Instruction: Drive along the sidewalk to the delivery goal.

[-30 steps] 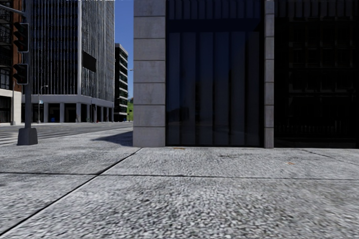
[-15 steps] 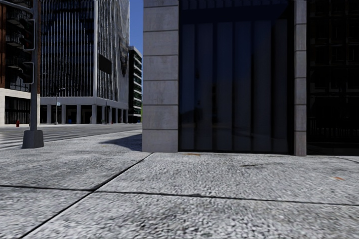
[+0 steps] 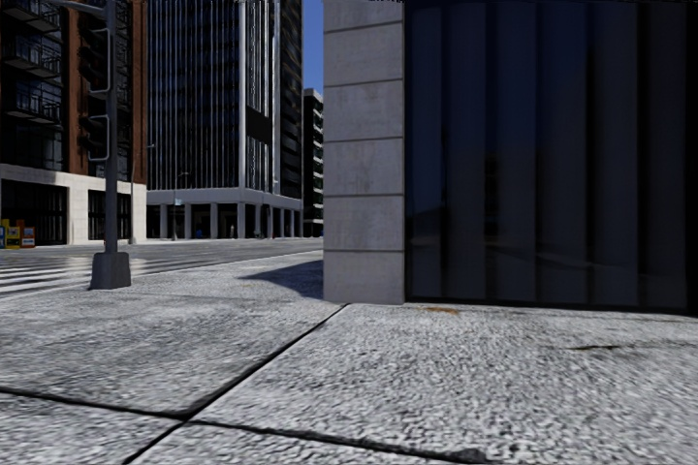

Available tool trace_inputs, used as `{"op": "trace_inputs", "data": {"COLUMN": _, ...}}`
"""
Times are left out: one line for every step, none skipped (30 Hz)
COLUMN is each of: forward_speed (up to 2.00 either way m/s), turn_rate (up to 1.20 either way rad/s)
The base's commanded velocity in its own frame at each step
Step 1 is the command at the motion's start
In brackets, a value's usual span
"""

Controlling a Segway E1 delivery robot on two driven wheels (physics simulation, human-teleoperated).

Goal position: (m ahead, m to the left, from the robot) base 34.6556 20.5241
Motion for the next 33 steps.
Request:
{"op": "trace_inputs", "data": {"forward_speed": 1.40, "turn_rate": 0.48}}
{"op": "trace_inputs", "data": {"forward_speed": 1.40, "turn_rate": 0.48}}
{"op": "trace_inputs", "data": {"forward_speed": 1.40, "turn_rate": 0.48}}
{"op": "trace_inputs", "data": {"forward_speed": 1.42, "turn_rate": 0.48}}
{"op": "trace_inputs", "data": {"forward_speed": 1.43, "turn_rate": 0.48}}
{"op": "trace_inputs", "data": {"forward_speed": 1.43, "turn_rate": 0.48}}
{"op": "trace_inputs", "data": {"forward_speed": 1.45, "turn_rate": 0.48}}
{"op": "trace_inputs", "data": {"forward_speed": 1.47, "turn_rate": 0.48}}
{"op": "trace_inputs", "data": {"forward_speed": 1.47, "turn_rate": 0.49}}
{"op": "trace_inputs", "data": {"forward_speed": 1.48, "turn_rate": 0.52}}
{"op": "trace_inputs", "data": {"forward_speed": 1.48, "turn_rate": 0.53}}
{"op": "trace_inputs", "data": {"forward_speed": 1.48, "turn_rate": 0.53}}
{"op": "trace_inputs", "data": {"forward_speed": 1.48, "turn_rate": 0.53}}
{"op": "trace_inputs", "data": {"forward_speed": 1.48, "turn_rate": 0.53}}
{"op": "trace_inputs", "data": {"forward_speed": 1.48, "turn_rate": 0.53}}
{"op": "trace_inputs", "data": {"forward_speed": 1.48, "turn_rate": 0.53}}
{"op": "trace_inputs", "data": {"forward_speed": 1.48, "turn_rate": 0.53}}
{"op": "trace_inputs", "data": {"forward_speed": 1.49, "turn_rate": 0.53}}
{"op": "trace_inputs", "data": {"forward_speed": 1.49, "turn_rate": 0.53}}
{"op": "trace_inputs", "data": {"forward_speed": 1.49, "turn_rate": 0.53}}
{"op": "trace_inputs", "data": {"forward_speed": 1.50, "turn_rate": 0.53}}
{"op": "trace_inputs", "data": {"forward_speed": 1.50, "turn_rate": 0.53}}
{"op": "trace_inputs", "data": {"forward_speed": 1.50, "turn_rate": 0.53}}
{"op": "trace_inputs", "data": {"forward_speed": 1.50, "turn_rate": 0.53}}
{"op": "trace_inputs", "data": {"forward_speed": 1.50, "turn_rate": 0.53}}
{"op": "trace_inputs", "data": {"forward_speed": 1.50, "turn_rate": 0.53}}
{"op": "trace_inputs", "data": {"forward_speed": 1.50, "turn_rate": 0.53}}
{"op": "trace_inputs", "data": {"forward_speed": 1.50, "turn_rate": 0.53}}
{"op": "trace_inputs", "data": {"forward_speed": 1.51, "turn_rate": 0.53}}
{"op": "trace_inputs", "data": {"forward_speed": 1.51, "turn_rate": 0.53}}
{"op": "trace_inputs", "data": {"forward_speed": 1.51, "turn_rate": 0.53}}
{"op": "trace_inputs", "data": {"forward_speed": 1.51, "turn_rate": 0.53}}
{"op": "trace_inputs", "data": {"forward_speed": 1.51, "turn_rate": 0.53}}
